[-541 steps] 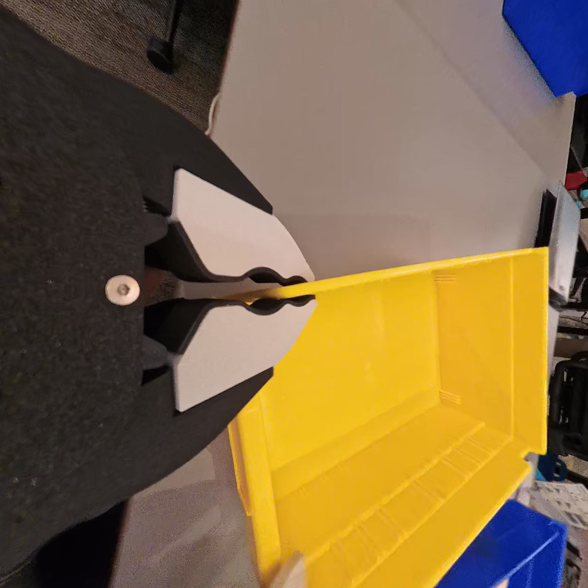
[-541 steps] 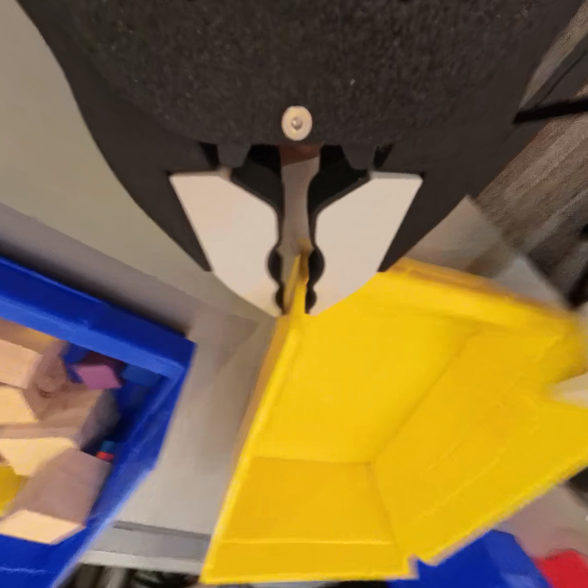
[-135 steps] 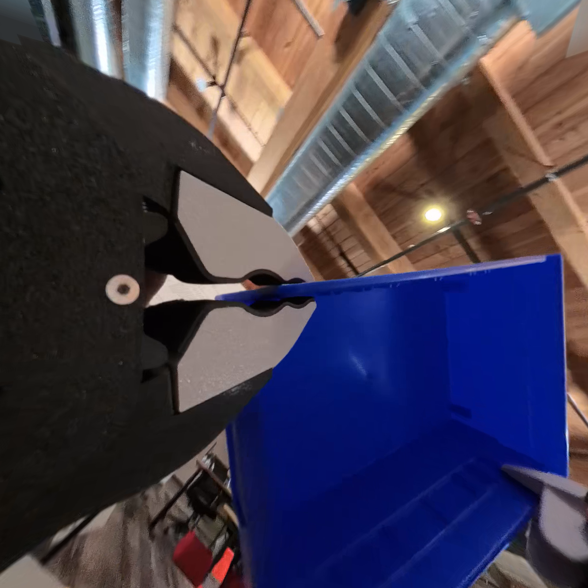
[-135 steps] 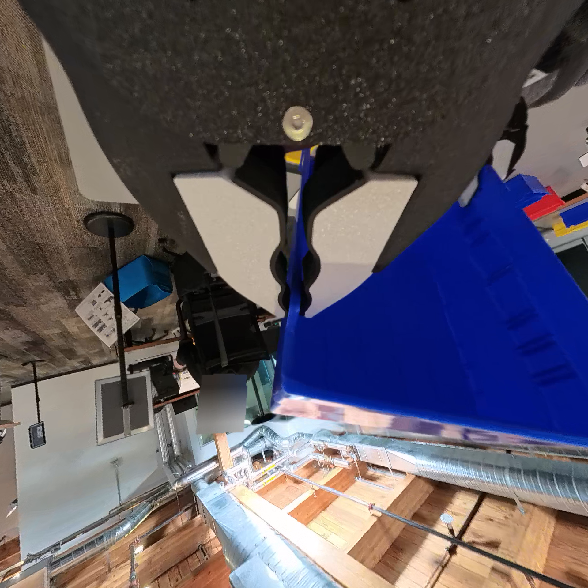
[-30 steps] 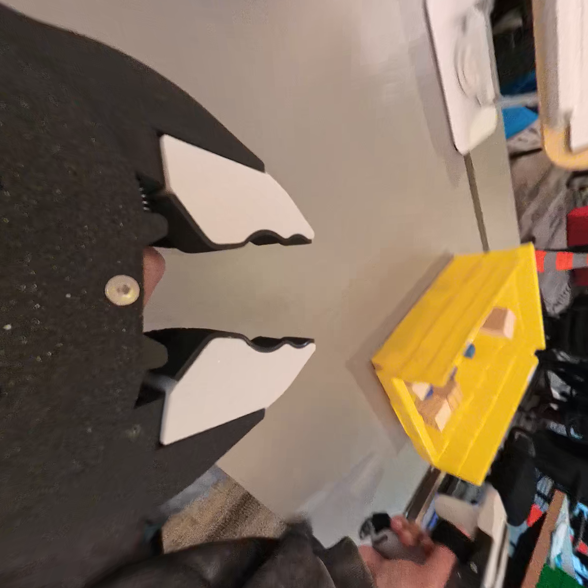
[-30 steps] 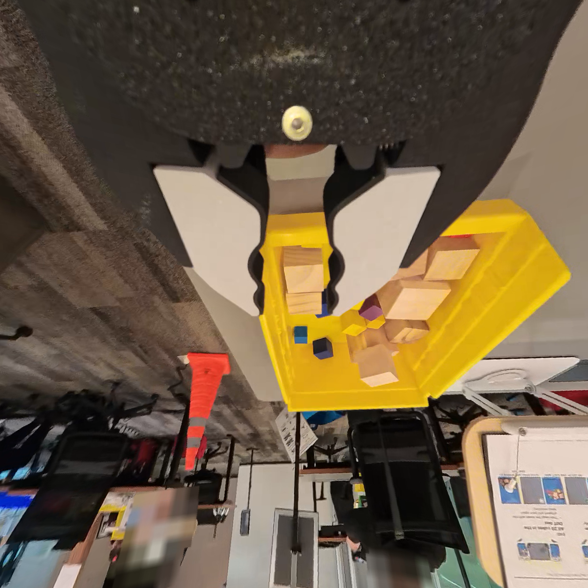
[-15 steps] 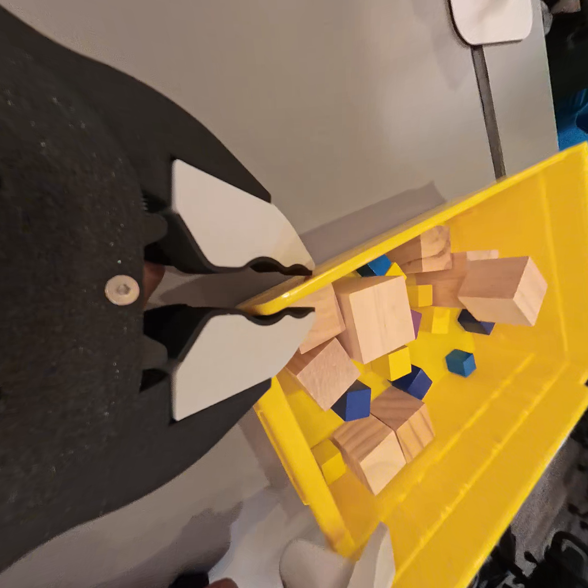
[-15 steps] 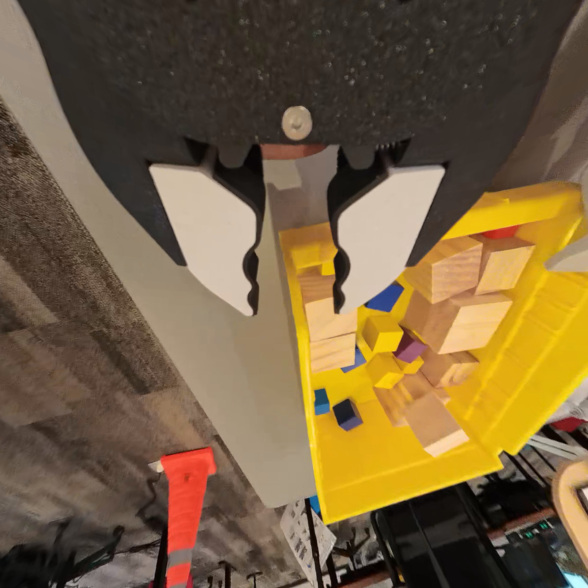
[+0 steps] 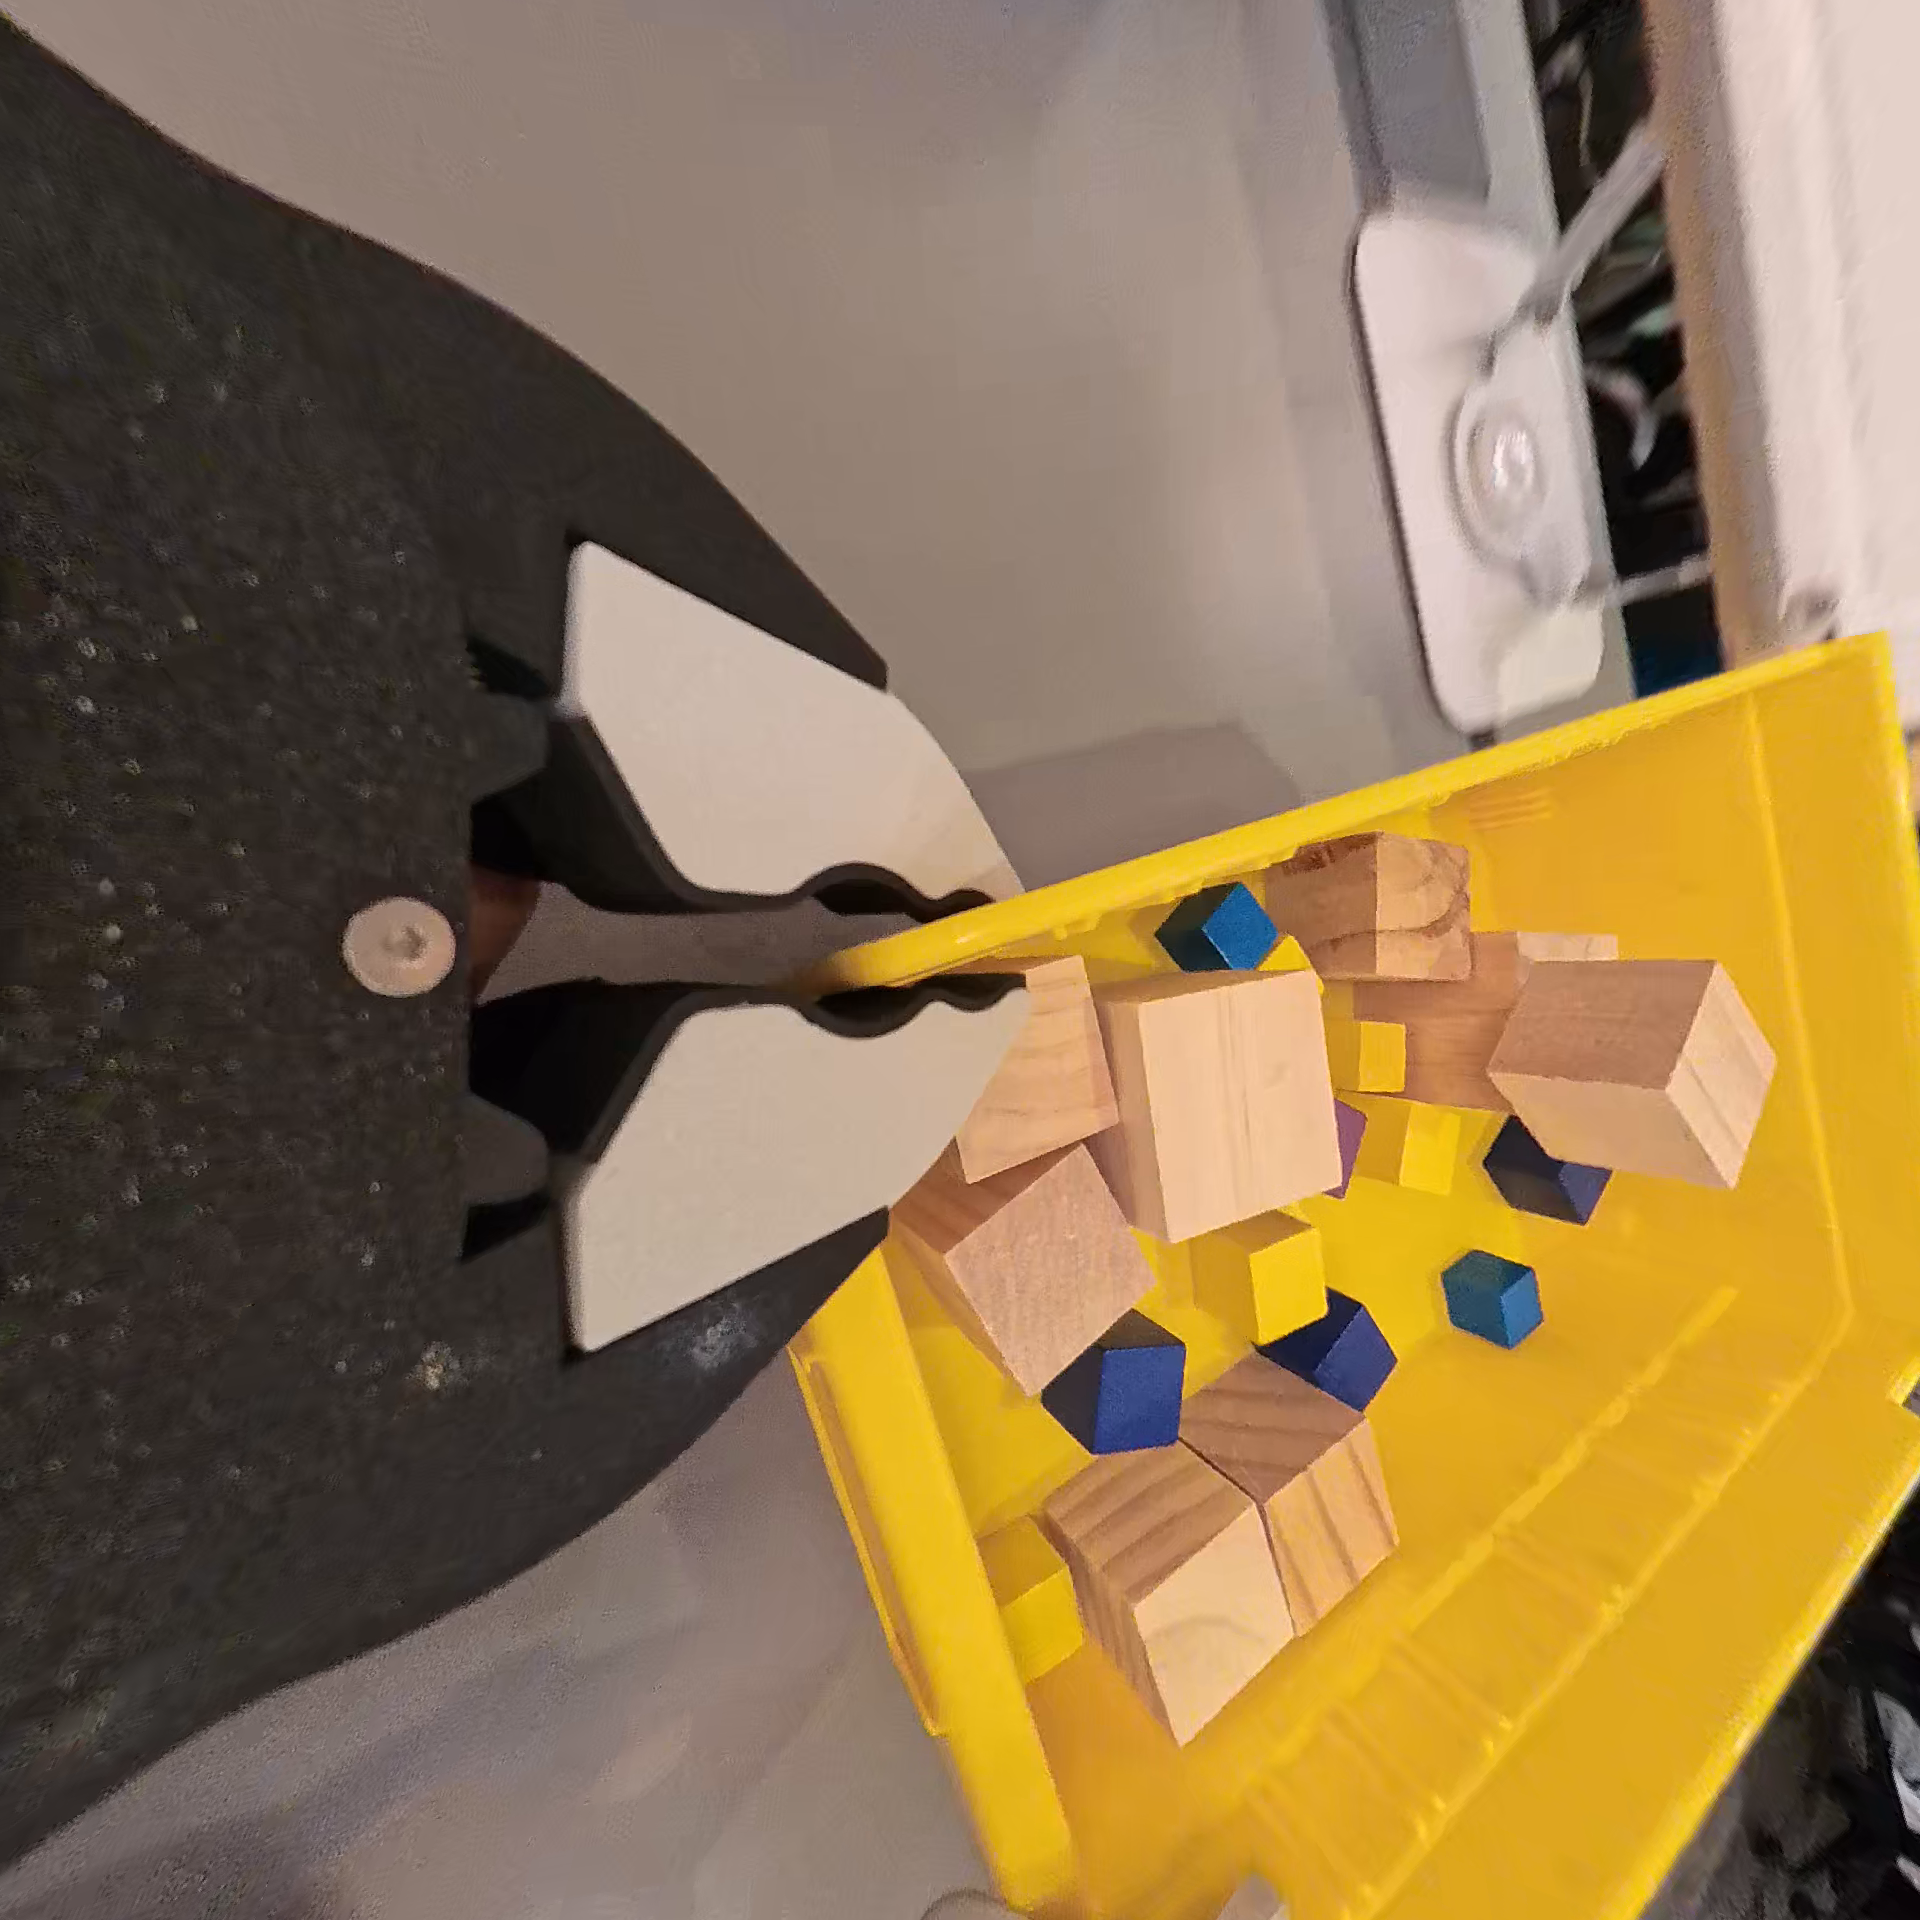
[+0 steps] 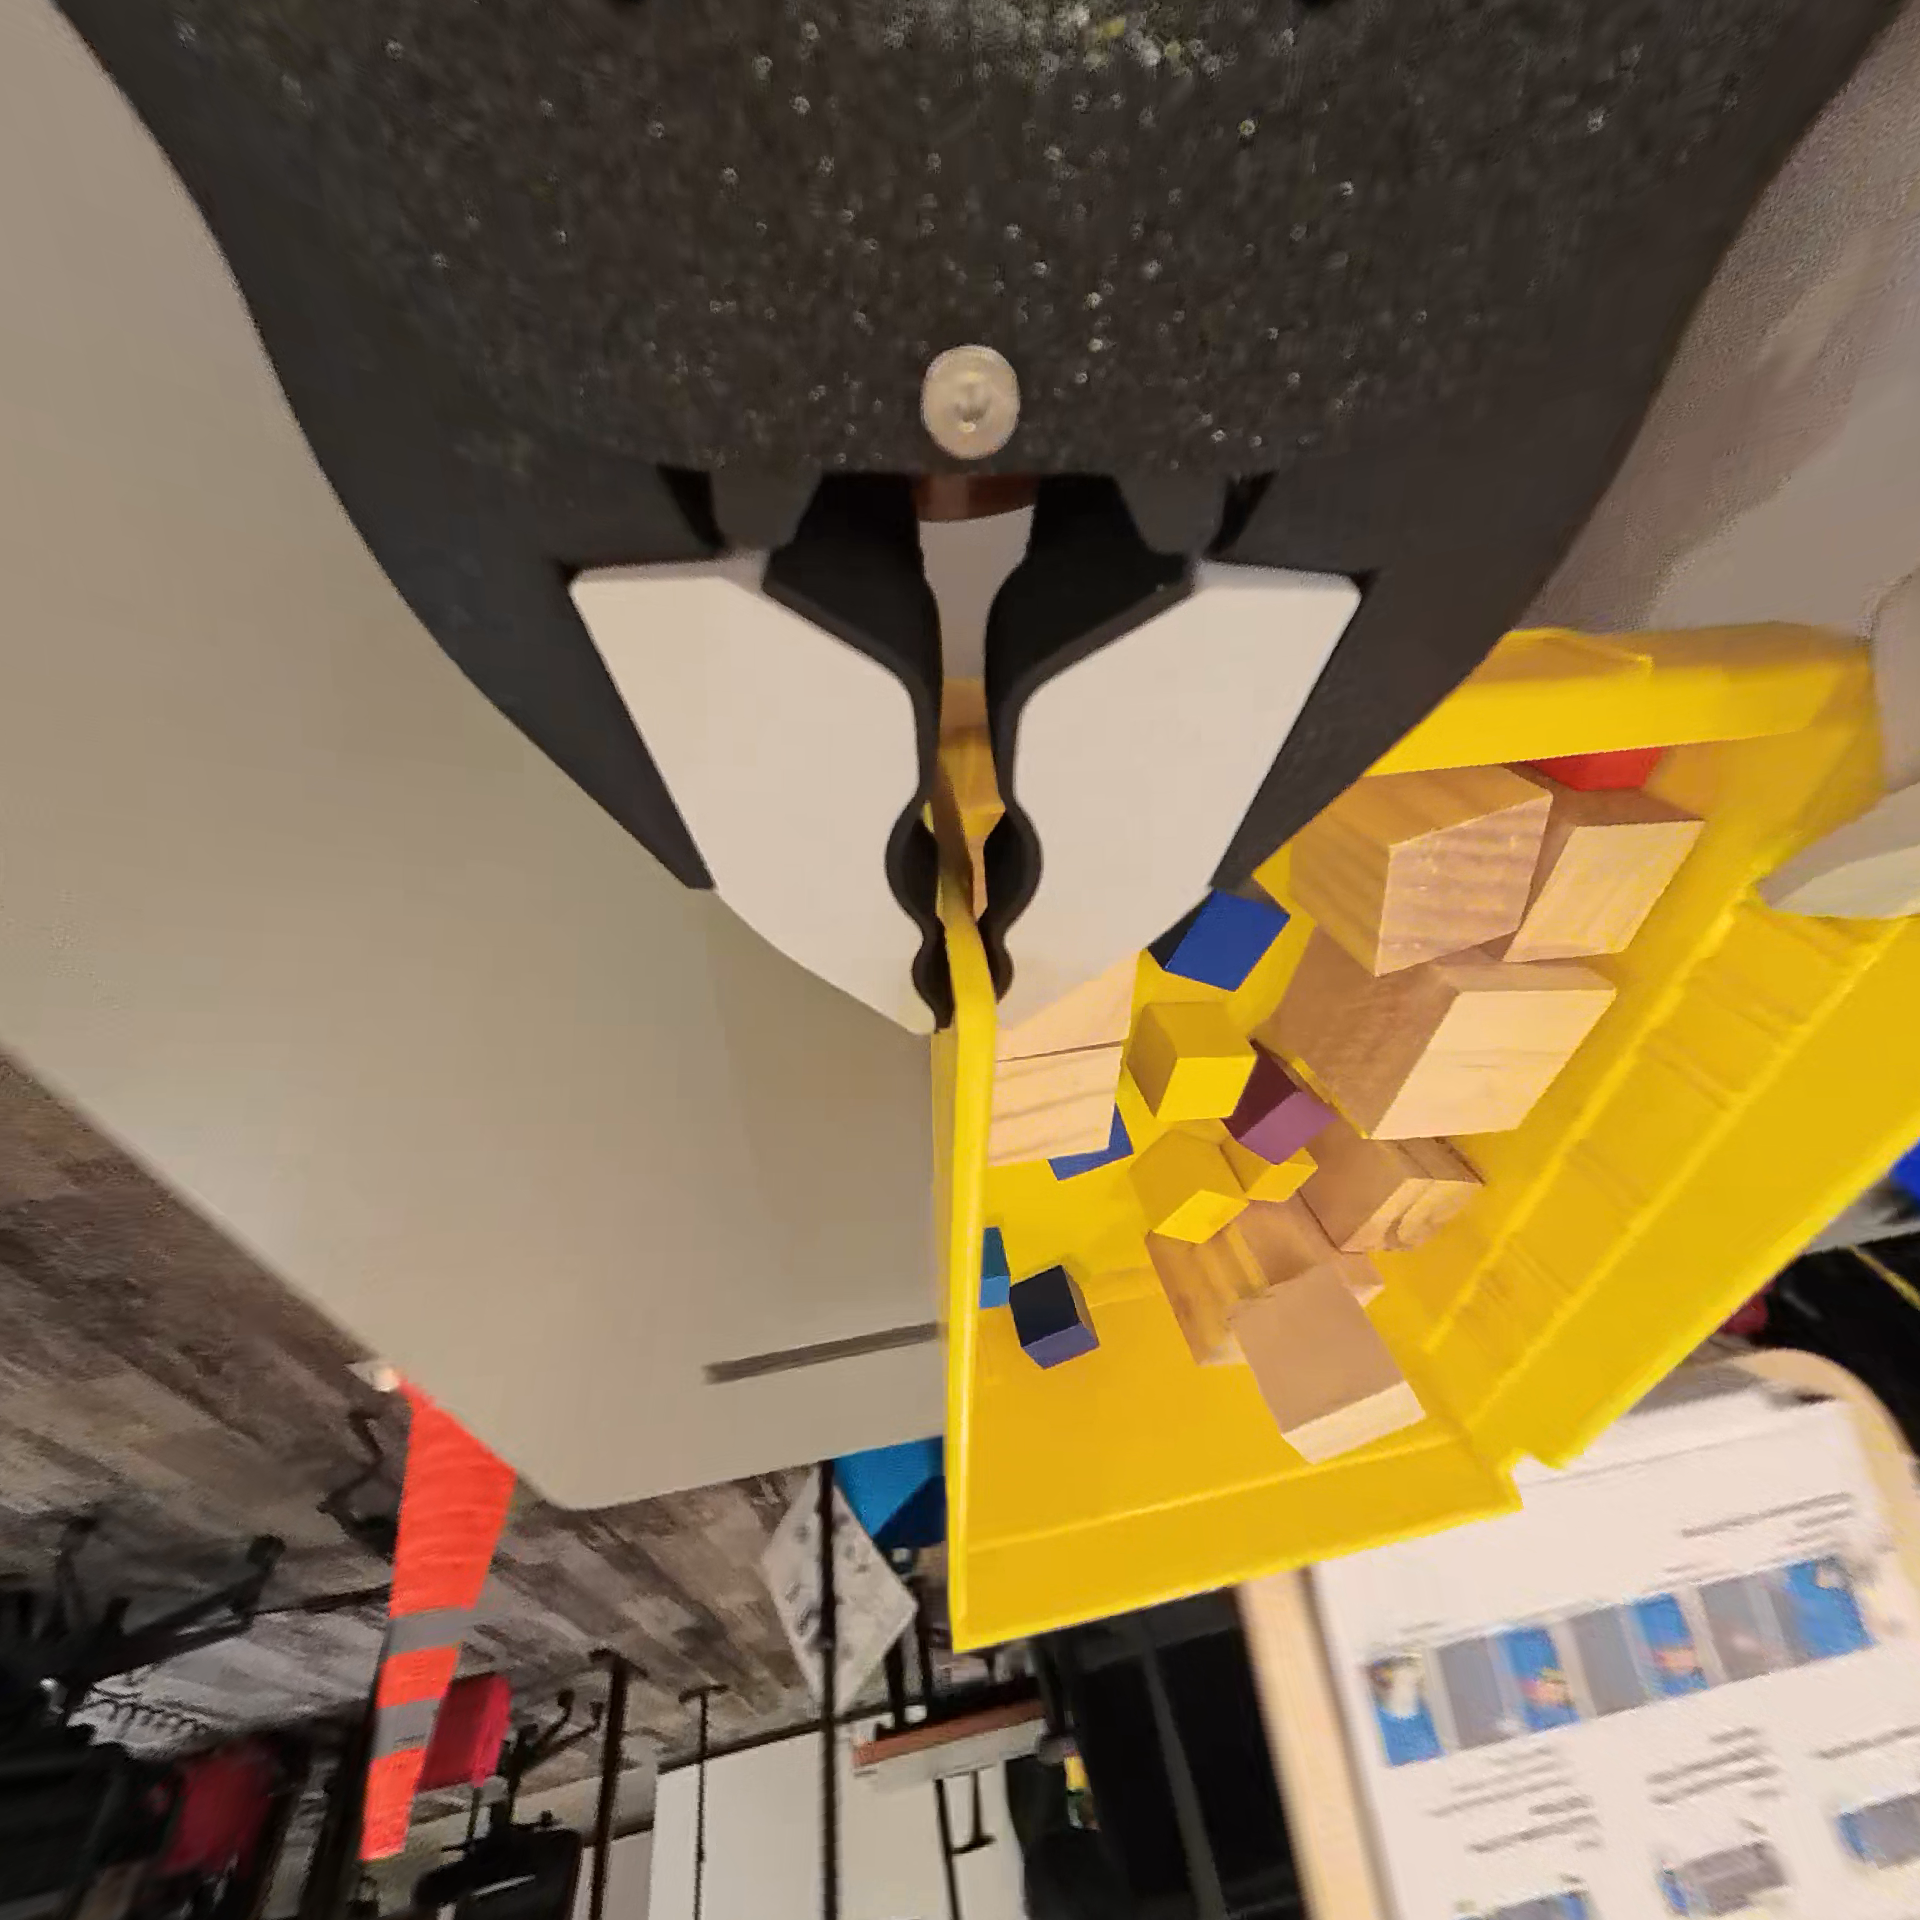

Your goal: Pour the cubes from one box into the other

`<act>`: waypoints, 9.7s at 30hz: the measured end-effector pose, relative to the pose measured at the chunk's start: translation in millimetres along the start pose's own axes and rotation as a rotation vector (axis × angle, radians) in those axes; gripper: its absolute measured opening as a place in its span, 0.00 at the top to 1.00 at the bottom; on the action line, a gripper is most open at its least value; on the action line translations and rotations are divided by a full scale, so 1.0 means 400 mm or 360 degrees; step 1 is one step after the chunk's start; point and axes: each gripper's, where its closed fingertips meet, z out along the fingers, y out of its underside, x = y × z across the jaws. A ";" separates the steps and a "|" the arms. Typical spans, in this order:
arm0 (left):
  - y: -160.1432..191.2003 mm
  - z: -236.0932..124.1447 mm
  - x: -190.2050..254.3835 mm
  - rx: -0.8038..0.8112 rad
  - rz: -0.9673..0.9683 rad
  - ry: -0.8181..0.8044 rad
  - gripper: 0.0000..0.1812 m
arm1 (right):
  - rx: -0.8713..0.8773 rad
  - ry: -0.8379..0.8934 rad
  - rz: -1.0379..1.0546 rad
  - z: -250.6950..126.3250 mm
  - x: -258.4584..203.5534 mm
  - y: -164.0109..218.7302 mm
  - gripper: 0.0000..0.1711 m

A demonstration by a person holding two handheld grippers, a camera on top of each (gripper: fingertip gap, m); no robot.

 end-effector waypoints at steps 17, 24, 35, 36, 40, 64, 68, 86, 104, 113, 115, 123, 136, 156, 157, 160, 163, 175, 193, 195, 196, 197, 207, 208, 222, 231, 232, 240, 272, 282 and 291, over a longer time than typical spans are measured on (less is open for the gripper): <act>0.130 -0.174 -0.500 0.0080 -0.0242 -0.0034 0.72 | -0.0290 -0.0499 -0.0363 0.027 -0.460 0.179 0.87; 0.076 -0.449 -0.960 0.0432 -0.0777 -0.0191 0.69 | -0.0160 -0.0574 -0.0331 -0.059 -0.385 0.140 0.88; 0.261 -0.292 -1.203 -0.0043 -0.0393 -0.0572 0.96 | -0.0251 -0.0964 -0.0514 -0.125 -0.615 0.240 0.88; 0.260 -0.290 -1.187 -0.0022 -0.0425 -0.0520 0.97 | -0.0274 -0.1004 -0.0529 -0.138 -0.641 0.255 0.88; 0.288 -0.345 -1.115 -0.0010 -0.0444 -0.0503 0.98 | -0.0325 -0.1115 -0.0589 -0.167 -0.756 0.303 0.84; 0.267 -0.786 -0.741 0.0370 -0.0217 -0.0938 0.97 | -0.0153 -0.0968 -0.0622 -0.240 -1.020 0.186 0.97; 0.050 -0.763 -0.628 0.0606 -0.0088 -0.0805 0.97 | 0.0141 -0.0818 -0.0560 -0.268 -0.887 -0.041 0.97; -0.124 0.076 0.295 0.0107 0.0075 0.0016 0.97 | -0.0267 0.0116 -0.0179 -0.011 0.311 -0.126 0.99; -0.033 -0.102 0.130 0.0023 0.0028 0.0361 0.77 | 0.0042 0.0323 -0.0241 -0.045 0.370 -0.147 0.79; 0.096 -0.199 -0.501 0.0138 -0.0268 -0.0298 0.72 | -0.0285 -0.0803 -0.0318 -0.003 -0.442 0.067 0.68; 0.146 -0.153 -0.495 0.0016 -0.0313 -0.0179 0.72 | -0.0422 -0.0745 -0.0362 0.033 -0.520 0.174 0.64; 0.175 -0.082 -0.510 -0.0095 -0.0121 -0.0231 0.98 | -0.0431 -0.0199 -0.0194 0.115 -0.498 0.212 0.96; 0.209 -0.281 -0.997 -0.0005 -0.0195 -0.0478 0.99 | -0.0337 -0.0395 -0.0360 0.121 -1.017 0.268 0.96; 0.227 -0.534 -0.982 0.0549 -0.0869 -0.0244 0.83 | -0.0154 -0.0619 -0.0525 -0.099 -0.366 0.055 0.82; 0.234 -0.534 -0.968 0.0517 -0.0853 -0.0279 0.83 | -0.0085 -0.0508 -0.0523 -0.119 -0.276 0.040 0.82; 0.258 -0.513 -0.907 0.0395 -0.0760 -0.0324 0.83 | 0.0038 -0.0168 -0.0514 -0.178 -0.026 0.051 0.82; 0.297 -0.467 -0.826 0.0239 -0.0687 -0.0287 0.83 | 0.0011 -0.0080 -0.0436 -0.189 0.103 0.057 0.84; 0.314 -0.418 -0.784 0.0129 -0.0445 -0.0317 0.84 | -0.0042 -0.0042 -0.0349 -0.135 0.140 0.073 0.86; 0.325 -0.420 -0.806 0.0114 -0.0432 -0.0342 0.86 | -0.0130 -0.0123 -0.0156 -0.128 0.133 0.107 0.87; 0.329 -0.418 -0.808 0.0108 -0.0436 -0.0340 0.86 | -0.0137 -0.0112 -0.0165 -0.128 0.133 0.109 0.87; 0.330 -0.417 -0.810 0.0105 -0.0434 -0.0342 0.86 | -0.0133 -0.0115 -0.0162 -0.128 0.132 0.108 0.87; 0.331 -0.417 -0.811 0.0100 -0.0430 -0.0344 0.86 | -0.0130 -0.0120 -0.0162 -0.129 0.129 0.108 0.87; 0.348 -0.415 -0.839 0.0068 -0.0423 -0.0380 0.86 | -0.0164 -0.0120 -0.0206 -0.125 0.122 0.121 0.87; 0.350 -0.414 -0.841 0.0064 -0.0425 -0.0382 0.86 | -0.0168 -0.0122 -0.0195 -0.125 0.123 0.121 0.87; 0.359 -0.414 -0.852 0.0056 -0.0450 -0.0387 0.86 | -0.0172 -0.0130 -0.0192 -0.125 0.118 0.123 0.87; 0.360 -0.413 -0.858 0.0049 -0.0433 -0.0404 0.86 | -0.0180 -0.0133 -0.0185 -0.124 0.118 0.125 0.87; 0.358 -0.415 -0.867 0.0055 -0.0419 -0.0422 0.86 | -0.0183 -0.0133 -0.0189 -0.124 0.118 0.126 0.87; 0.299 -0.428 -1.032 0.0144 -0.0292 -0.0657 0.85 | -0.0199 -0.0139 -0.0186 -0.129 0.116 0.136 0.87; 0.280 -0.300 -1.102 0.0099 -0.0390 -0.0356 0.98 | -0.1312 -0.1374 -0.2088 0.604 -1.153 0.038 0.80; 0.278 -0.300 -1.099 0.0094 -0.0423 -0.0330 0.98 | -0.1942 -0.1273 -0.2416 0.680 -1.192 0.221 0.98; 0.186 -0.276 -0.863 0.0073 -0.0289 0.0005 0.98 | -0.2064 -0.1307 -0.2288 0.546 -0.872 0.100 0.99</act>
